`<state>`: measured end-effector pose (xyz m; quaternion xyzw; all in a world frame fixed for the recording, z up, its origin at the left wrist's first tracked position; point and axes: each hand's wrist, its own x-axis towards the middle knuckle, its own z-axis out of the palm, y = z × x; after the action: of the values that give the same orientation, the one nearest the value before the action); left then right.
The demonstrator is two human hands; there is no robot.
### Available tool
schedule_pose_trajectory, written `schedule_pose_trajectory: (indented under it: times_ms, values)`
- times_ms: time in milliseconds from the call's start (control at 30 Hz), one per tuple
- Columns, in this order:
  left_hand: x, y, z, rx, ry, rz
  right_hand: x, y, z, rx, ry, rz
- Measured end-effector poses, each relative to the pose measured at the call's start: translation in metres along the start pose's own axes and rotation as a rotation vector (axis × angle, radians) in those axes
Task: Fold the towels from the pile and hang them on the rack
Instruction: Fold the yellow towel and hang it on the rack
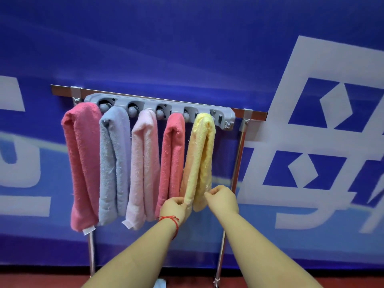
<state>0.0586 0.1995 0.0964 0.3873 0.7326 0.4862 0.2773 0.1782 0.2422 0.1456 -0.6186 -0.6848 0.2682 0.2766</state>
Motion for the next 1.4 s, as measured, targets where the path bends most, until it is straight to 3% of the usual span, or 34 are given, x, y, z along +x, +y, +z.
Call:
schedule_pose_trajectory:
  times_ms: [400, 633, 933, 1300, 1400]
  values:
    - [-0.053, -0.073, -0.004, -0.023, -0.064, -0.057, -0.067, 0.055, 0.059, 0.057, -0.165, 0.048]
    - [-0.103, -0.185, 0.001, -0.056, -0.117, -0.159, -0.137, 0.127, 0.135, 0.116, -0.362, 0.110]
    - [-0.165, -0.340, 0.007, -0.034, -0.194, -0.464, -0.209, 0.228, 0.234, 0.079, -0.569, 0.301]
    - [-0.136, -0.425, 0.040, 0.132, -0.304, -0.623, -0.200, 0.292, 0.308, -0.027, -0.680, 0.512]
    - [-0.128, -0.447, 0.052, 0.133, -0.305, -0.703, -0.183, 0.304, 0.322, -0.100, -0.716, 0.496]
